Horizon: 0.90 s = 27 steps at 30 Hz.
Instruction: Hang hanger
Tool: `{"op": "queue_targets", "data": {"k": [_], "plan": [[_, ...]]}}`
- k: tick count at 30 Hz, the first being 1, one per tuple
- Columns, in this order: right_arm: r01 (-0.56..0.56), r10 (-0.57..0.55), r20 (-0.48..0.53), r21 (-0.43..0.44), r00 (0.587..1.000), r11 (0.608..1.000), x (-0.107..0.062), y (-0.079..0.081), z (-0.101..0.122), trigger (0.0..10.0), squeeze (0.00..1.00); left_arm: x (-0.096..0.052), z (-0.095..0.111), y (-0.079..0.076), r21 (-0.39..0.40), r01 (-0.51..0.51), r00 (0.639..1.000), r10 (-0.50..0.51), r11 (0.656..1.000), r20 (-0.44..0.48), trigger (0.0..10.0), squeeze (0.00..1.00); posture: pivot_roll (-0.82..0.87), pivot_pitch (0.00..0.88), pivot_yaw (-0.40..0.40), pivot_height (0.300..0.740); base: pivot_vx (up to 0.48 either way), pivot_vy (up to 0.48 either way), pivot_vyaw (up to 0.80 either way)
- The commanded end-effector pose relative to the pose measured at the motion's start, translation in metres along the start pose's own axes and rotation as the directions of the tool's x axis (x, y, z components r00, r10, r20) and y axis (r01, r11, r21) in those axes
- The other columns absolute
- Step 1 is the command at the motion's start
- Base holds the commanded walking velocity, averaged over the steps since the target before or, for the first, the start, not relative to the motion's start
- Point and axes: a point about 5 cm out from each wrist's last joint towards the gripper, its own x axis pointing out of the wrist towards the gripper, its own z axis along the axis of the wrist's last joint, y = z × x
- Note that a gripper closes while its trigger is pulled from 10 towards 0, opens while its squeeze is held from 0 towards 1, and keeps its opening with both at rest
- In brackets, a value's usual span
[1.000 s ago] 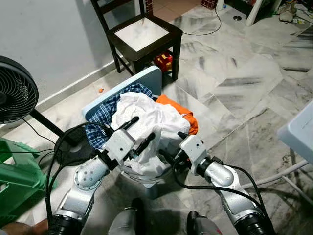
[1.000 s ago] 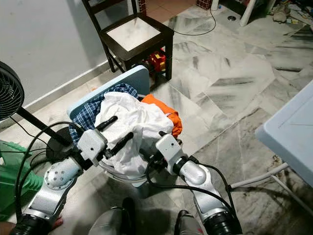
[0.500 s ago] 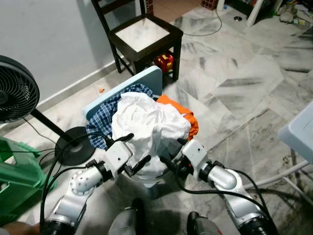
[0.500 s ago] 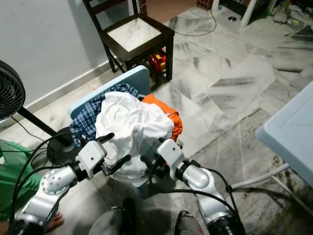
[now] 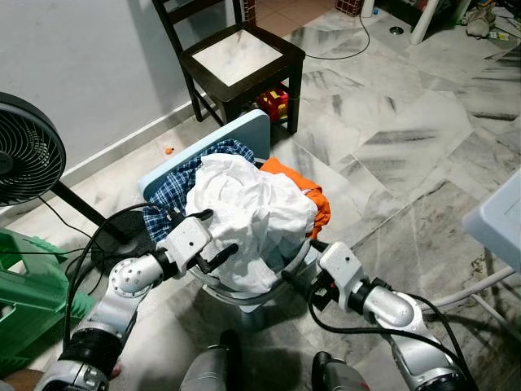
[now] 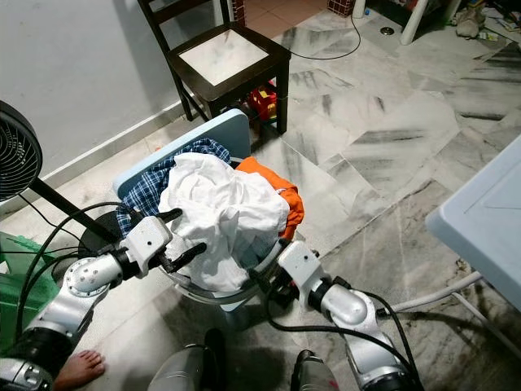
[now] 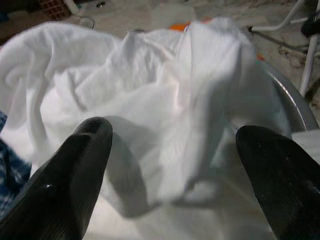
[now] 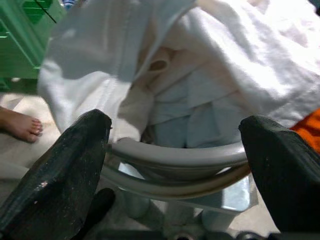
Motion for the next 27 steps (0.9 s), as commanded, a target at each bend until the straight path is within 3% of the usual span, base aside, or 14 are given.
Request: {"op": "queue_targets", "data": {"k": [1,3,4,5,6,7,15,27], "plan": [[-0.010,0.010,0.002,0.001,1.000,1.000,0.000,0.006,0.001,10.0,0.00,0.002,-0.003,-0.006,0.010,0.048,0.999,-0.048,0.999,-0.018,10.0,0.00,-0.03,0.279,0.113,0.740,0.000,0.000,0.00],[-0.011,0.011,0.002,0.002,1.000,1.000,0.000,0.006,0.001,10.0,0.00,0.003,-0.002,-0.006,0.013,0.057,0.998,-0.057,0.998,-0.018,10.0,0.00,-0.03,0.279,0.113,0.740,0.000,0.000,0.00],[-0.014,0.014,0.003,0.002,1.000,1.000,0.001,0.008,0.001,10.0,0.00,0.008,-0.001,-0.008,0.015,0.082,0.997,-0.082,0.997,-0.016,7.8,0.00,-0.04,0.284,0.111,0.740,0.000,0.000,0.00],[-0.015,0.015,0.003,0.002,1.000,1.000,0.001,0.008,0.001,10.0,0.00,0.010,-0.001,-0.008,0.012,0.090,0.996,-0.090,0.996,-0.014,1.9,0.00,-0.04,0.284,0.111,0.740,0.000,0.000,0.00],[-0.017,0.017,0.004,0.001,1.000,1.000,0.001,0.008,0.002,10.0,0.00,0.012,-0.001,-0.008,0.006,0.097,0.995,-0.096,0.995,-0.014,1.9,0.00,-0.04,0.284,0.111,0.740,0.000,0.000,0.00],[-0.020,0.020,0.003,-0.001,1.000,1.000,0.000,0.009,0.002,10.0,0.00,0.015,-0.001,-0.010,-0.005,0.120,0.993,-0.120,0.993,-0.014,0.0,0.00,-0.04,0.284,0.111,0.740,0.000,0.000,0.00],[-0.042,0.042,0.001,0.000,0.999,0.999,-0.009,0.007,0.002,10.0,0.00,0.020,-0.002,-0.019,-0.031,0.209,0.978,-0.210,0.977,-0.013,0.0,0.00,-0.05,0.286,0.115,0.740,0.000,0.000,0.00],[-0.044,0.044,-0.011,-0.002,0.999,0.999,-0.012,0.006,0.001,10.0,0.00,0.020,0.000,-0.019,-0.029,0.228,0.974,-0.228,0.973,0.009,0.0,0.00,-0.05,0.282,0.110,0.740,0.000,0.000,0.00]]}}
